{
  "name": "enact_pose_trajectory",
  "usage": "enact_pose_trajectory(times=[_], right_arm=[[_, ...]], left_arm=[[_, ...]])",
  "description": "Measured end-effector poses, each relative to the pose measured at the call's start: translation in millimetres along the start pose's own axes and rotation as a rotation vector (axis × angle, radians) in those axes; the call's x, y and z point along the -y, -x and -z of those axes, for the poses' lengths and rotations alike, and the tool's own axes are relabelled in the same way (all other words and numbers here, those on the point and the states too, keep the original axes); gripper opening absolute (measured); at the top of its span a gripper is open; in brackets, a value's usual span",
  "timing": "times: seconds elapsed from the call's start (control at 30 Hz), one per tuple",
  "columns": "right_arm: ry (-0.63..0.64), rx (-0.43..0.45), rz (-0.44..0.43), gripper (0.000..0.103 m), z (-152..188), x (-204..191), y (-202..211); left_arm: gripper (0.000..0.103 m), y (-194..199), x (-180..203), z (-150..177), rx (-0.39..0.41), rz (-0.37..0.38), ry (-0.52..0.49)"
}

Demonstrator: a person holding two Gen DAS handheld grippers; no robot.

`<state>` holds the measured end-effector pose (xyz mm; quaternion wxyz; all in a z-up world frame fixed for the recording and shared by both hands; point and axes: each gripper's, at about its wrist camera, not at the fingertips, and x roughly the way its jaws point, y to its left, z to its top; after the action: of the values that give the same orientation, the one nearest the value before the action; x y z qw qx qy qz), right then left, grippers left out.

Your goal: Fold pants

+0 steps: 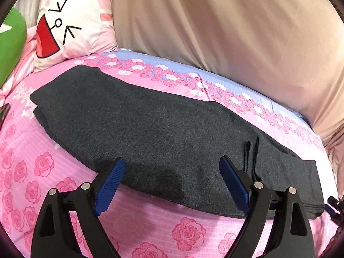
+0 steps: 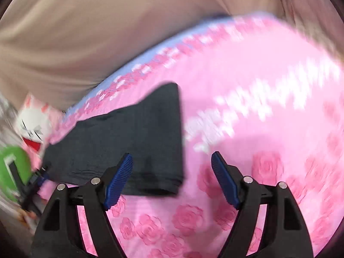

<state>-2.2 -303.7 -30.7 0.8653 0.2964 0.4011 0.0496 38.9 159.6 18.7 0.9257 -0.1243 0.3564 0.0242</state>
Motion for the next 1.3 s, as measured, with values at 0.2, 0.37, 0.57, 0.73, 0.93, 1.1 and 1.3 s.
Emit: enact_pose_trajectory(times=[0.2, 0.37, 0.57, 0.73, 0.93, 1.1, 1.3], right_arm=[[0.001, -0.046, -0.106, 0.063, -2, -12, -22], [0.032, -0.029, -0.091, 0.015, -4, -27, -28], [0.154, 0.131, 0.029, 0.009, -25, -26, 20], [0.132, 0.153, 0.113, 0.009, -31, 16, 39], [0.036, 0.19, 0.192, 0.01, -22, 71, 64], [0.2, 0.255, 0.334, 0.032, -11, 23, 74], [0.427, 0.008, -0.024, 0.062, 20, -88, 7]], left_arm=[[0.087, 2, -2, 0, 0.01, -0.007, 0.005], [0.087, 2, -4, -1, 0.009, -0.014, 0.016], [0.087, 13, -2, -1, -0.003, -0.002, 0.034], [0.087, 31, 10, 1, 0.012, 0.022, 0.015], [0.087, 21, 25, 9, -0.013, 0.037, -0.021], [0.087, 11, 35, 15, -0.014, 0.018, -0.055], [0.087, 12, 30, 17, -0.002, 0.026, -0.032]])
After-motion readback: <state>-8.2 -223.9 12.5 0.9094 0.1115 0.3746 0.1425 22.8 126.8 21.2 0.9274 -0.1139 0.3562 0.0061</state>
